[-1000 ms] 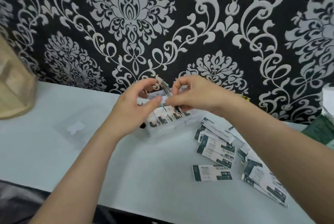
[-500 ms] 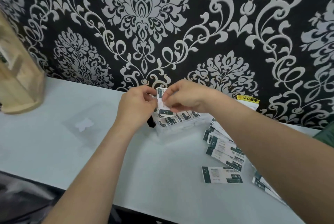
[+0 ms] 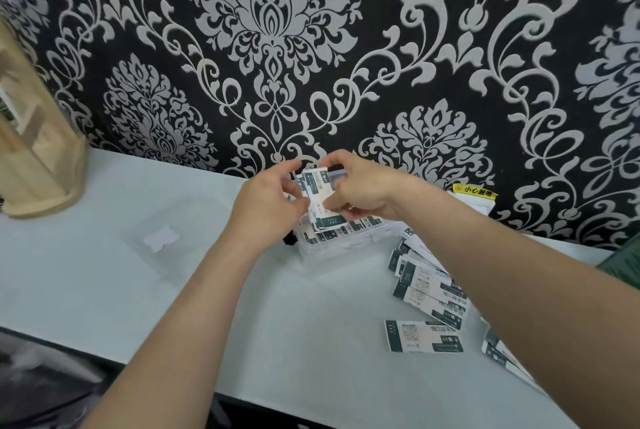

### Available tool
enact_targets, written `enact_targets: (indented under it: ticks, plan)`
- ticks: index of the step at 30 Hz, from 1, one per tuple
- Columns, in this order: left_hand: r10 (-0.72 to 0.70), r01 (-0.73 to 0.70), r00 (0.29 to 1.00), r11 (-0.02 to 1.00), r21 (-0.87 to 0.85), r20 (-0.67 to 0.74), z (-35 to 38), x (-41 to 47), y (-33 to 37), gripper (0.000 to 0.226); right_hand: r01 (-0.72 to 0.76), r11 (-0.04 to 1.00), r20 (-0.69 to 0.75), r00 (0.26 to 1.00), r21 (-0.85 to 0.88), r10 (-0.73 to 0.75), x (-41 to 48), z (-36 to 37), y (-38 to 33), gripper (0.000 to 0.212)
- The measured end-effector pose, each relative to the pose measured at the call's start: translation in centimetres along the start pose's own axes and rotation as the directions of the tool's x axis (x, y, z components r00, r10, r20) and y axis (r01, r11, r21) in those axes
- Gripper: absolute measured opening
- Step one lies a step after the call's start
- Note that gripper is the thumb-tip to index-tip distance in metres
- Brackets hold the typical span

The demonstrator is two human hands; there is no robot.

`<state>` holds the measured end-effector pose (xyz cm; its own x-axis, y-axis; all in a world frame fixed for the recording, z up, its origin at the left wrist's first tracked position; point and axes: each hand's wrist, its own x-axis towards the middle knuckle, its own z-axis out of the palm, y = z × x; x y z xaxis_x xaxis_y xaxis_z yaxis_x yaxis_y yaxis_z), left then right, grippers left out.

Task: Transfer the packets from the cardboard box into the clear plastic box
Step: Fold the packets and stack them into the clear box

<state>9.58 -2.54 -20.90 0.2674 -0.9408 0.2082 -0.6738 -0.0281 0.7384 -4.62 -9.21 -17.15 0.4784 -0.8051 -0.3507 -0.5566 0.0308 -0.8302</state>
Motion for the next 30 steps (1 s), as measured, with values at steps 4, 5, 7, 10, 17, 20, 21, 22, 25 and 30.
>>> enact_targets:
  ticks: [4, 5, 7, 10, 17, 20, 21, 22, 25, 30]
  plan:
    - [0.011, -0.012, 1.000, 0.997, 0.074, 0.007, 0.1, -0.3, 0.1, 0.048, -0.002, 1.000, 0.009, 1.000, -0.018, 0.002, -0.1, 0.7, -0.3, 0.041]
    - [0.009, -0.008, 1.000, 0.996, 0.090, -0.009, 0.1, -0.3, 0.1, 0.046, -0.005, 1.000, 0.005, 1.000, -0.023, 0.005, 0.0, 0.8, -0.4, 0.040]
    - [-0.004, 0.011, 0.998, 0.994, 0.109, -0.066, -0.1, -0.2, 0.0, 0.044, -0.015, 1.000, -0.014, 1.000, -0.027, 0.015, 0.1, 0.9, -0.4, 0.041]
    - [-0.046, 0.059, 0.993, 0.992, 0.114, -0.107, -0.4, 0.1, -0.4, 0.038, -0.032, 0.997, -0.040, 0.999, -0.075, 0.029, 0.2, 1.1, -0.4, 0.042]
    - [-0.093, 0.098, 0.994, 0.990, 0.102, -0.051, -0.2, 0.1, -0.8, 0.029, -0.077, 0.982, -0.038, 0.997, -0.172, 0.072, 0.3, 3.0, -0.4, 0.024]
    - [-0.086, 0.091, 0.995, 0.991, 0.102, -0.054, -0.2, 0.1, -0.9, 0.030, -0.066, 0.974, -0.085, 0.995, -0.216, 0.049, 1.1, 3.7, -0.3, 0.037]
    - [-0.082, 0.087, 0.995, 0.991, 0.101, -0.055, -0.2, 0.1, -1.0, 0.030, -0.060, 0.967, -0.111, 0.993, -0.249, 0.032, 1.4, 3.9, -0.2, 0.038]
    - [-0.079, 0.084, 0.995, 0.991, 0.100, -0.055, -0.2, 0.2, -1.0, 0.030, -0.050, 0.952, -0.143, 0.990, -0.304, 0.006, 1.6, 4.0, -0.2, 0.035]
    - [-0.071, 0.077, 0.996, 0.992, 0.101, -0.060, -0.1, 0.3, -1.1, 0.030, -0.042, 0.848, -0.219, 0.972, -0.528, -0.088, 1.7, 4.0, -0.2, 0.011]
    - [-0.040, 0.054, 0.994, 0.988, 0.146, -0.100, 0.1, 0.4, -1.4, 0.029, -0.034, 0.800, -0.193, 0.976, -0.598, -0.102, 1.5, 4.2, -0.4, 0.012]
